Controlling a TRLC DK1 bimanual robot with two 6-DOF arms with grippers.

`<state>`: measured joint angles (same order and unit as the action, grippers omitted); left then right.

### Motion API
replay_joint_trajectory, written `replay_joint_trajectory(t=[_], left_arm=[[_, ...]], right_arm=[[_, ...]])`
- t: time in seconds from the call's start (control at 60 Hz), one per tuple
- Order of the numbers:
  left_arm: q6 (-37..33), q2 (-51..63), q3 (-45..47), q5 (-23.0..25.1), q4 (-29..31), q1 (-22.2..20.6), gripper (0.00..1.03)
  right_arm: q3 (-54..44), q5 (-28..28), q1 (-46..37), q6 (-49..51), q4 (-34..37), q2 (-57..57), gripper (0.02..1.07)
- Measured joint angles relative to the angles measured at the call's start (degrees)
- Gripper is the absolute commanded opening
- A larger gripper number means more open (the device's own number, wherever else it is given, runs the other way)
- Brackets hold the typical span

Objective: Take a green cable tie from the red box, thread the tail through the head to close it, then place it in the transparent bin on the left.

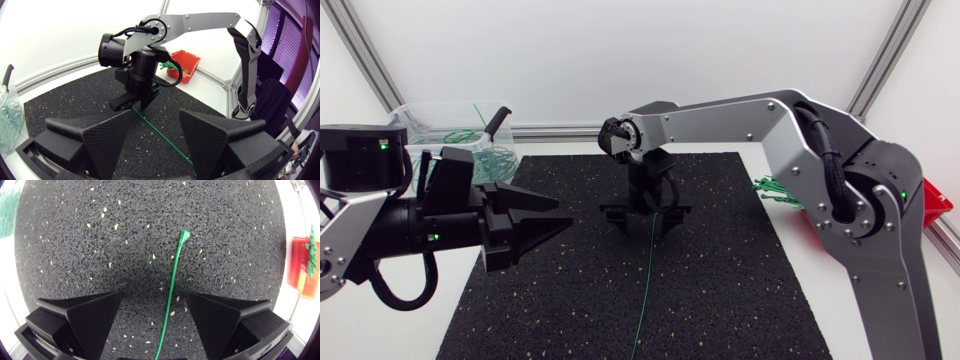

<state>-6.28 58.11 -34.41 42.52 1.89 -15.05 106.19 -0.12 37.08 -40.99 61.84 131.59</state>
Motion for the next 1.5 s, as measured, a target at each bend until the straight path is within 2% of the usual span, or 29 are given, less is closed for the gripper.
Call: replay_joint_trajectory(t=[0.133, 0.283, 0.367, 0.45, 0.533, 0.583, 0.7, 0.8, 1.033, 1.25, 1.317, 1.5], left_arm=[[0.00, 0.00, 0.04, 0.00, 0.00, 0.00, 0.67], [0.00, 0.00, 0.04, 0.00, -0.09, 0.02, 0.67], [0.00, 0.00, 0.04, 0.00, -0.26, 0.28, 0.67], [0.00, 0.00, 0.04, 0.00, -0.39, 0.33, 0.67], [0.00, 0.00, 0.04, 0.00, -0.39, 0.33, 0.67], [0.00, 0.00, 0.04, 0.00, -0.42, 0.33, 0.67], [0.00, 0.00, 0.04, 0.00, -0.42, 0.33, 0.67], [0.00, 0.00, 0.04, 0.00, -0.42, 0.33, 0.67], [0.00, 0.00, 0.04, 0.00, -0.42, 0.33, 0.67], [0.00, 0.00, 0.04, 0.00, -0.42, 0.33, 0.67], [0.00, 0.00, 0.04, 0.00, -0.39, 0.33, 0.67], [0.00, 0.00, 0.04, 0.00, -0.42, 0.33, 0.67]], right_arm=[[0.00, 0.09, -1.11, -1.57, -1.60, 0.00, 0.89], [0.00, 0.96, -1.92, -2.80, -2.51, 0.02, 0.64], [0.00, 1.92, -1.95, -2.97, -3.52, 0.07, 0.60], [0.00, 2.62, -1.90, -3.02, -3.82, 0.09, 0.46], [-0.02, 3.37, -1.88, -3.21, -4.68, 0.11, 0.43], [0.00, 3.69, -1.88, -3.45, -5.09, 0.11, 0.33], [-0.24, 5.05, -1.88, -3.65, -6.34, 0.11, 0.24], [-0.83, 6.23, -1.70, -3.82, -7.67, 0.11, 0.08], [-6.32, 7.37, -1.25, -3.48, -12.63, -3.26, 0.08], [-15.39, 2.40, -1.81, 0.28, -15.67, -14.91, 0.08], [-17.73, -1.09, -2.75, 1.77, -16.44, -19.61, 0.08], [-27.80, -15.30, -8.04, 7.98, -19.93, -36.79, 0.08]])
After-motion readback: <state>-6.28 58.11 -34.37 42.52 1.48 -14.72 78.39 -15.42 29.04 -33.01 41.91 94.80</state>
